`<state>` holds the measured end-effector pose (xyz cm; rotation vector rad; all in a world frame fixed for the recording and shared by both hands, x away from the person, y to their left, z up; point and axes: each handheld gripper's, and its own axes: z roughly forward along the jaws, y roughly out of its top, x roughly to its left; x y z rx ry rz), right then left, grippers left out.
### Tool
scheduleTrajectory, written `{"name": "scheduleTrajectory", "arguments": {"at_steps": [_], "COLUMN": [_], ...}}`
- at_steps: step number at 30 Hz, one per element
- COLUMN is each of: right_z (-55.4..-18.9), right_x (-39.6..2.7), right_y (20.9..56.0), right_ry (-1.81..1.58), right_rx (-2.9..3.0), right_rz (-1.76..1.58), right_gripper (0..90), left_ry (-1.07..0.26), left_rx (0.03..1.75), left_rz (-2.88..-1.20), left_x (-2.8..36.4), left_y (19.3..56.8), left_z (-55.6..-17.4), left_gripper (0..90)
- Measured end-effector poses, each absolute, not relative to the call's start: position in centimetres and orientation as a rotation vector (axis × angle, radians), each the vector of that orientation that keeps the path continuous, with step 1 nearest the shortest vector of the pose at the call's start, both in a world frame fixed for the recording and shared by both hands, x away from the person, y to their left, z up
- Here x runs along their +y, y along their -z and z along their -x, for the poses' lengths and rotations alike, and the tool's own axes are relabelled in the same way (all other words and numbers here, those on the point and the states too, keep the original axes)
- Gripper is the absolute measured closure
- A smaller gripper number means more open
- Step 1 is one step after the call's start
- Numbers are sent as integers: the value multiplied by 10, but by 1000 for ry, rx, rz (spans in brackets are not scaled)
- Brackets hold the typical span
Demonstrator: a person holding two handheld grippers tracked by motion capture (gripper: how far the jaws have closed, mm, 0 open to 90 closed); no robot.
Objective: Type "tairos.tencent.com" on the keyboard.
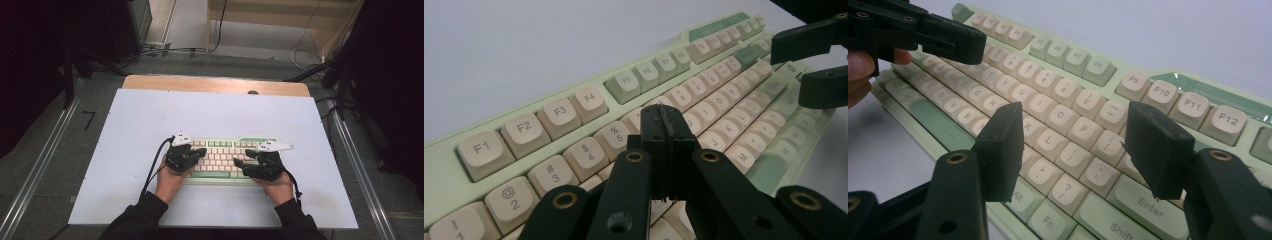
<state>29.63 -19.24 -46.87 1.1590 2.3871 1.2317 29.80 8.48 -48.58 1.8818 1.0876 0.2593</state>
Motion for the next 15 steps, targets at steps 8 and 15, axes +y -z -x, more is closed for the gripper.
{"name": "scheduleTrajectory", "arguments": {"at_steps": [8, 15], "right_z": [-296, -296], "right_x": [-195, -195], "right_y": [469, 469], "right_ry": [-1234, -1234], "right_rx": [2383, 2381], "right_rz": [-1164, -1167], "right_gripper": [395, 397], "left_ry": [-259, -271], "left_rx": [1101, 1106], "left_rz": [-1927, -1929], "left_x": [80, 80], "left_y": [491, 491], "left_z": [-300, -301], "left_gripper": [900, 900]}}
